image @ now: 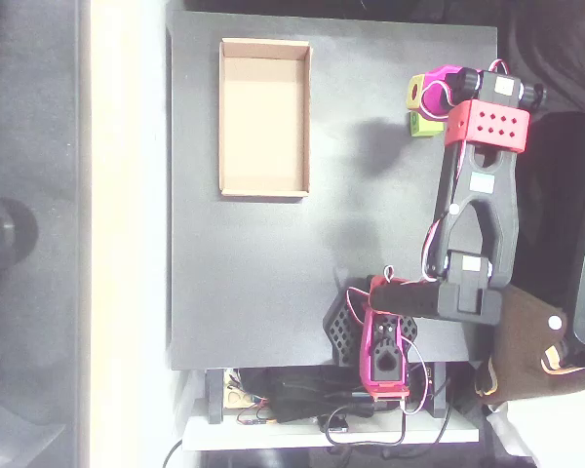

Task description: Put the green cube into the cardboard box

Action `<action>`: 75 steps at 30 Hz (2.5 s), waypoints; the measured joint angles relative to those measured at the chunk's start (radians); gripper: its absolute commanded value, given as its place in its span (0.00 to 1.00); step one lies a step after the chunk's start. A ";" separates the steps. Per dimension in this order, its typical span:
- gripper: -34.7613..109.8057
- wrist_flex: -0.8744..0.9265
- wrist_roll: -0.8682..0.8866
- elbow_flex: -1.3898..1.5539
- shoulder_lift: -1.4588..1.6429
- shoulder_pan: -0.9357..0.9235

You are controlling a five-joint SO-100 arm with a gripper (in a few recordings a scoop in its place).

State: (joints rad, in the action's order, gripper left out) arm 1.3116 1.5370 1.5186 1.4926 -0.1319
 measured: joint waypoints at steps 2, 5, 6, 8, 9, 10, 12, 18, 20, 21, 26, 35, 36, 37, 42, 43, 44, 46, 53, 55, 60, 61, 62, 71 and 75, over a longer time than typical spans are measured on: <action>0.48 -0.009 0.000 0.000 -0.014 -0.009; 0.52 -0.012 0.000 0.000 -0.035 -0.005; 0.53 -0.012 0.000 0.000 -0.043 -0.003; 0.53 -0.012 0.000 0.000 -0.054 0.002; 0.53 -0.012 0.000 0.000 -0.061 0.000; 0.53 -0.012 0.000 0.000 -0.067 0.000; 0.53 -0.012 0.000 0.000 -0.097 -0.002; 0.53 -0.012 0.000 0.000 -0.172 -0.023; 0.53 -0.012 0.000 -0.002 -0.181 -0.026; 0.53 -0.012 0.000 -0.002 -0.189 -0.021; 0.53 -0.012 0.000 0.000 -0.236 -0.037; 0.53 -0.014 0.000 -0.003 -0.278 -0.041; 0.53 -0.015 0.000 -0.003 -0.276 -0.043; 0.53 -0.017 0.000 -0.003 -0.278 -0.041; 0.53 -0.031 0.000 -0.005 -0.298 -0.021; 0.53 -0.031 0.000 -0.009 -0.298 -0.025; 0.53 -0.031 0.000 -0.025 -0.298 -0.029; 0.52 -0.031 0.000 -0.057 -0.328 -0.034; 0.52 -0.032 0.000 -0.160 -0.399 -0.028; 0.51 -0.032 0.000 -0.166 -0.399 -0.026; 0.41 -0.032 0.000 -0.169 -0.400 -0.026; 0.38 -0.032 0.000 -0.169 -0.402 -0.026; 0.35 -0.032 0.000 -0.169 -0.402 -0.026; 0.25 -0.028 -0.002 -0.172 -0.402 -0.037; 0.25 -0.028 -0.002 -0.172 -0.402 -0.037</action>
State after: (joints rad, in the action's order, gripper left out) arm 1.2839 1.5355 1.3468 1.0907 -0.1687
